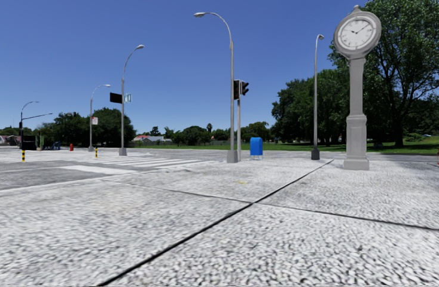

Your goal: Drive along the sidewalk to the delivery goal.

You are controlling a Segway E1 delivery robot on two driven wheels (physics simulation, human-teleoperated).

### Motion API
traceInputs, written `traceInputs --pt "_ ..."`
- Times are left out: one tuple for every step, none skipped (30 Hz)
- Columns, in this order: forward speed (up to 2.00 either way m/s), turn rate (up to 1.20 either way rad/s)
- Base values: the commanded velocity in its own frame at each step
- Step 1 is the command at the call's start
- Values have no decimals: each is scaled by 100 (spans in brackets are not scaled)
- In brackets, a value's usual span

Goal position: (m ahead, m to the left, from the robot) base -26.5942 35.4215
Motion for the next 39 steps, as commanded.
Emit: traceInputs --pt "198 0" --pt "198 0" --pt "198 0" --pt "198 0" --pt "198 0" --pt "198 0" --pt "198 0" --pt "198 0" --pt "198 0" --pt "198 0" --pt "198 0" --pt "198 0" --pt "198 0" --pt "198 0" --pt "198 0" --pt "198 0" --pt "198 0" --pt "198 0" --pt "198 0" --pt "198 0" --pt "198 0" --pt "198 0" --pt "198 0" --pt "198 0" --pt "198 0" --pt "198 0" --pt "200 0" --pt "200 0" --pt "200 0" --pt "200 0" --pt "200 0" --pt "200 0" --pt "200 0" --pt "200 0" --pt "200 0" --pt "200 0" --pt "200 0" --pt "200 0" --pt "200 0"
